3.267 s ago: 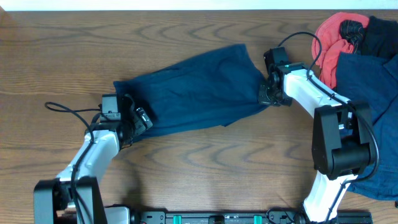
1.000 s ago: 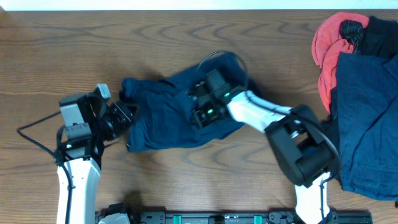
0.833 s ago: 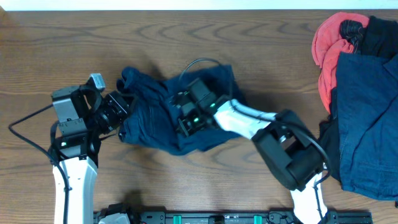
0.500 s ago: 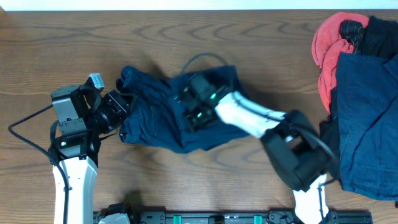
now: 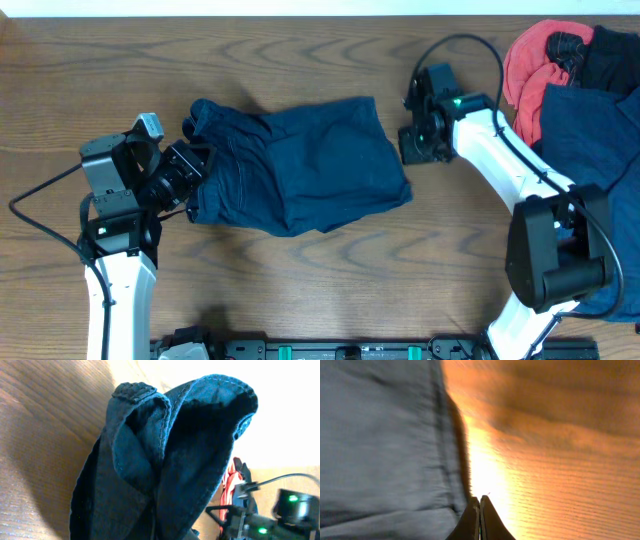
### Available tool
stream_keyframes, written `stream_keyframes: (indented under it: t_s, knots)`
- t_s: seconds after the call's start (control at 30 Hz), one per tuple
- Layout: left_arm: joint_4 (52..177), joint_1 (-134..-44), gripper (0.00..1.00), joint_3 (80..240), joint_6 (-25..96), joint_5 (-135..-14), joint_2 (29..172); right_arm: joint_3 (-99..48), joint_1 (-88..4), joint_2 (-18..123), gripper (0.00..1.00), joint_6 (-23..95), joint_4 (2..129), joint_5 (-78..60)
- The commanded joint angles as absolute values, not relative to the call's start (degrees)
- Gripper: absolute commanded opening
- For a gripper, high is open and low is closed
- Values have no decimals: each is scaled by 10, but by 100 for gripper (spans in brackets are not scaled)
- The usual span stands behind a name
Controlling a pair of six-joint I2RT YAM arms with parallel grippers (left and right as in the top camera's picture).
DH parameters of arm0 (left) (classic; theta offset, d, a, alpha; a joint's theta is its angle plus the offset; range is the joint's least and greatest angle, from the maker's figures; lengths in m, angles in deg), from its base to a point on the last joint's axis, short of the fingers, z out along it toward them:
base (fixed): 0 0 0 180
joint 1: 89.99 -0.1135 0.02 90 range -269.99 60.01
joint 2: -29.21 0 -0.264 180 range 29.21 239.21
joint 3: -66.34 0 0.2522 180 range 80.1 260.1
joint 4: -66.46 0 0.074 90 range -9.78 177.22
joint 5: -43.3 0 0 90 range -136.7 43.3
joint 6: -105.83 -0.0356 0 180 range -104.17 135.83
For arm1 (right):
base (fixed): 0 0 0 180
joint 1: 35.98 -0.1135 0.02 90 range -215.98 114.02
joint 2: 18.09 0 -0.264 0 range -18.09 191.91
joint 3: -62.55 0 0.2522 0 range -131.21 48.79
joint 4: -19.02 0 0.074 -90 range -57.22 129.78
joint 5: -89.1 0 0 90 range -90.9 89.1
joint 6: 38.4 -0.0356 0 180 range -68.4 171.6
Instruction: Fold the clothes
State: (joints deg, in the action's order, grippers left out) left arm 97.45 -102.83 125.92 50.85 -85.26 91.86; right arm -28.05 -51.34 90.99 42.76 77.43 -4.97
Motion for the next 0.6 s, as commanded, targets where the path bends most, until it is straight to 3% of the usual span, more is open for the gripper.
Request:
stream_keyframes:
  t_s: [0.0, 0.57]
  knots:
    - [960, -1026, 6, 1272, 522, -850, 923, -240, -520, 918, 1, 461, 752, -60]
    - [871, -903, 6, 1272, 601, -799, 943, -148, -592, 919, 1, 457, 660, -91]
